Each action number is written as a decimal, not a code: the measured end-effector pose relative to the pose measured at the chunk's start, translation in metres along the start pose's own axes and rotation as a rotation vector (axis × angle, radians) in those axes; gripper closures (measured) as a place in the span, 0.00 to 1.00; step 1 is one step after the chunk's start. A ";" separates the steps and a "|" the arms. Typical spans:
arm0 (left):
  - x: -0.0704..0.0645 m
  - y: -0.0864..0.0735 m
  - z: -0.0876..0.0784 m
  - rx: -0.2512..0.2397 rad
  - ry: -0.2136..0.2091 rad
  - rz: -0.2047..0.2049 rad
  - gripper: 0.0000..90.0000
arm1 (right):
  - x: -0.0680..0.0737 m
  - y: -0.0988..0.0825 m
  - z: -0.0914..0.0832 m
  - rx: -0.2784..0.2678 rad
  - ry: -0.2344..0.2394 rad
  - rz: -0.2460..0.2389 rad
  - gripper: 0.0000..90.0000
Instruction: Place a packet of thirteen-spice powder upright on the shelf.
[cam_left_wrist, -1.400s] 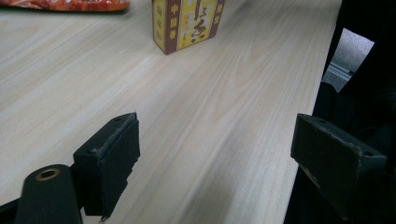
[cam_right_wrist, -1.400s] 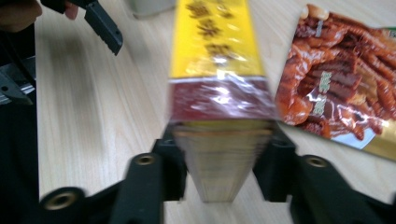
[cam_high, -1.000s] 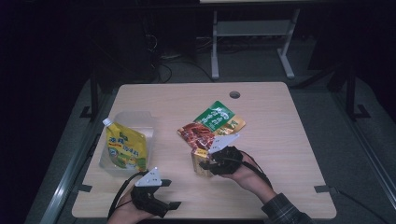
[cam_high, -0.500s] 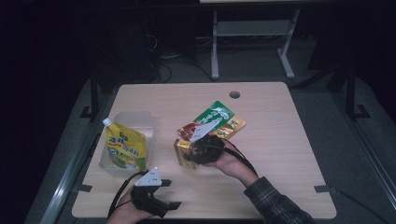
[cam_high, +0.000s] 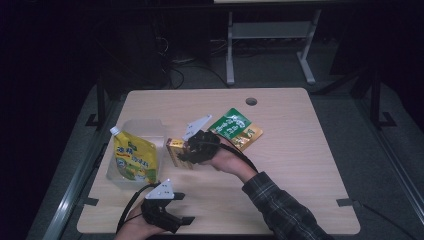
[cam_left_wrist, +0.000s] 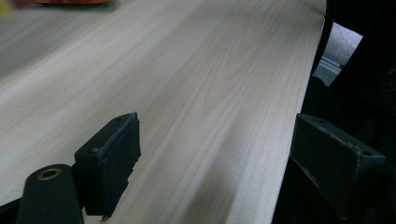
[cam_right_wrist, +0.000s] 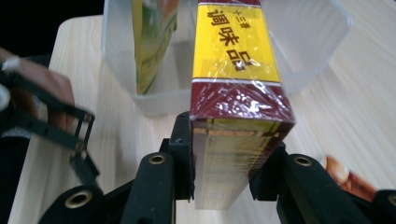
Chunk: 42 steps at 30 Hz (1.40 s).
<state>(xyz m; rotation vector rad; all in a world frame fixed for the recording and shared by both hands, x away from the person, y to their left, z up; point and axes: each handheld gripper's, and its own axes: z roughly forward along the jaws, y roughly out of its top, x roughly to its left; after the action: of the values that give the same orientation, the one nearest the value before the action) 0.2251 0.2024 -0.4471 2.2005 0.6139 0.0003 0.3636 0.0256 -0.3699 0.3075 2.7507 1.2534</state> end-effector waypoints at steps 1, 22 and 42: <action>-0.001 0.000 0.000 0.003 0.000 0.002 0.17 | 0.000 0.004 0.002 0.001 0.004 0.011 0.74; 0.002 0.002 0.009 0.028 -0.042 0.008 0.18 | -0.022 0.050 0.038 -0.041 0.064 -0.053 0.74; -0.003 0.004 0.012 0.024 -0.036 0.054 0.18 | -0.026 0.069 0.070 -0.046 0.119 -0.087 0.74</action>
<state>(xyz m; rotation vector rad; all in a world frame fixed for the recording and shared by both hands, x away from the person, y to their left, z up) 0.2263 0.1901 -0.4517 2.2346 0.5368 -0.0180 0.4106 0.1155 -0.3639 0.1110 2.7937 1.3525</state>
